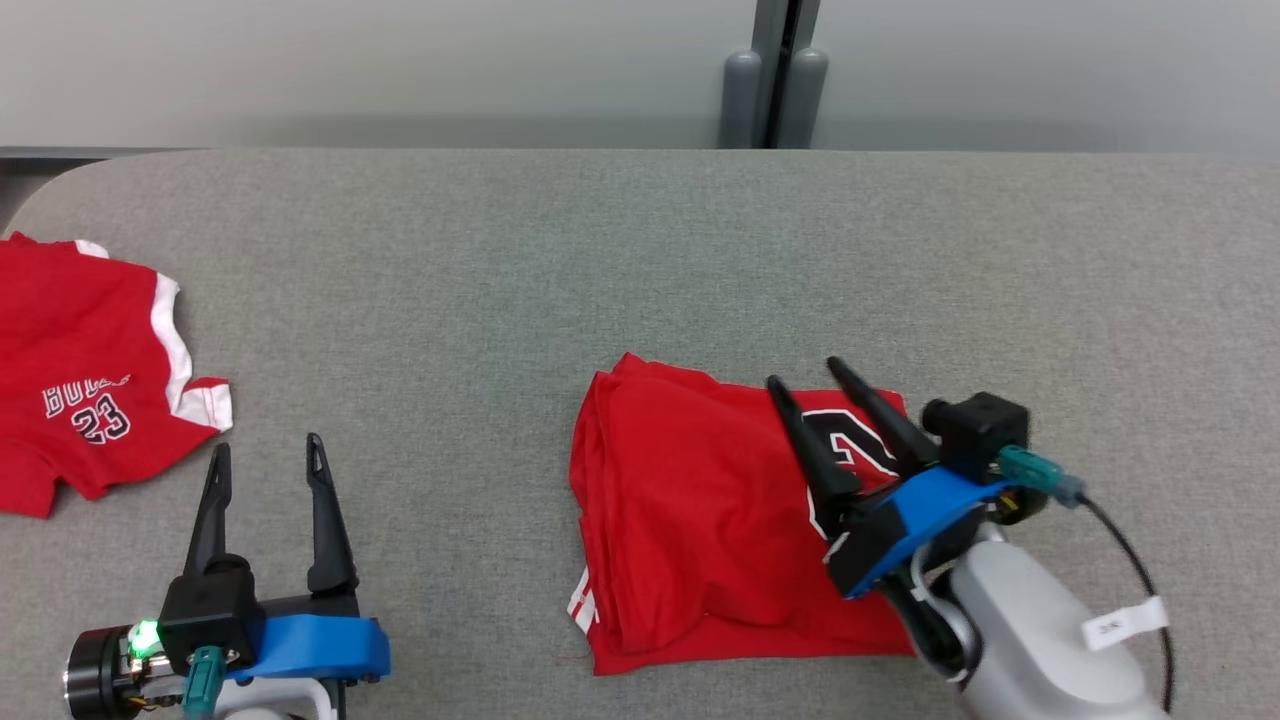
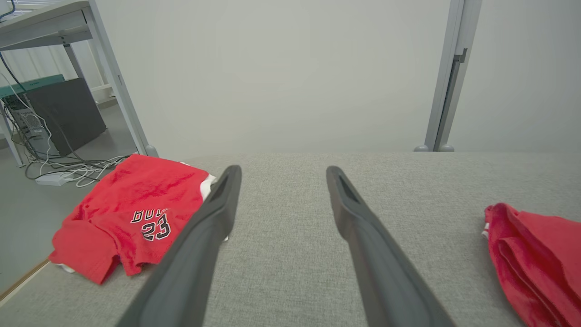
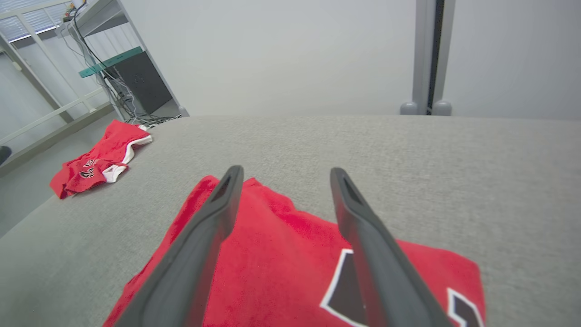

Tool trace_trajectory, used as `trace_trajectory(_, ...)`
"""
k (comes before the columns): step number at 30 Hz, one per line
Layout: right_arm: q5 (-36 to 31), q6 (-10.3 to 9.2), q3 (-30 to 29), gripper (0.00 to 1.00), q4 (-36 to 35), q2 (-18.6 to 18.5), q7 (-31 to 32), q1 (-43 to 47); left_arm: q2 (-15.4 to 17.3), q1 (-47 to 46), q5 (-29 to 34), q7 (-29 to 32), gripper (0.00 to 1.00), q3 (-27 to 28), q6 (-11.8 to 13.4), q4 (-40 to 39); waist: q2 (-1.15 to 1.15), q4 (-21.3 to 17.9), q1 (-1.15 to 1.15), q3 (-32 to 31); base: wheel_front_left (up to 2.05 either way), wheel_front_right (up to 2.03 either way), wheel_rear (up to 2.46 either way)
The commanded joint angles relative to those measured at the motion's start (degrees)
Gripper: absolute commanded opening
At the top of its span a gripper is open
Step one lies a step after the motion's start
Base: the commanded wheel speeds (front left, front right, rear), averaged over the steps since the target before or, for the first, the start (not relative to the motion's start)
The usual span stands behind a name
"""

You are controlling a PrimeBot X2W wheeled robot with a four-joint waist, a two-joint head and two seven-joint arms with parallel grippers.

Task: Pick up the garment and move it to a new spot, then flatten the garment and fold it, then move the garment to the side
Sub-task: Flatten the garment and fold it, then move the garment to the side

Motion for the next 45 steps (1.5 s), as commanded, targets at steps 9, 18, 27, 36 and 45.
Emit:
trace_trajectory(9,-8.7,0.01,-17.3,1.0,-13.5,-4.1,-0.5,11.2,1.2,2.2,1.0,-0.3,1.0,0.6,0.3,-0.9,-0.01,-3.9,0.0,-1.9,0.0,0.0,0.0)
trace_trajectory(18,-13.3,0.01,-24.9,1.0,-17.9,-0.9,-0.5,20.2,2.1,3.9,0.4,-0.3,1.0,0.8,-0.3,1.4,-0.01,-5.0,0.0,-3.8,0.0,0.0,0.0)
trace_trajectory(27,-16.6,0.01,-26.9,1.0,-19.0,0.7,-0.5,25.5,3.1,5.8,-0.4,-0.3,1.0,1.0,-1.4,2.9,-0.01,-4.2,0.0,-6.5,0.0,0.0,0.0)
trace_trajectory(36,-19.6,0.01,-27.3,1.0,-21.1,1.2,2.2,27.5,3.0,7.5,-0.2,0.1,1.0,-0.6,-1.6,2.0,-0.01,-2.9,0.0,-8.9,0.0,0.0,0.0)
trace_trajectory(45,-19.3,0.01,-27.9,1.0,-22.3,1.9,4.8,29.0,3.3,8.7,-1.0,1.2,1.0,-1.2,-1.4,1.1,-0.01,-2.4,0.0,-9.8,0.0,0.0,0.0)
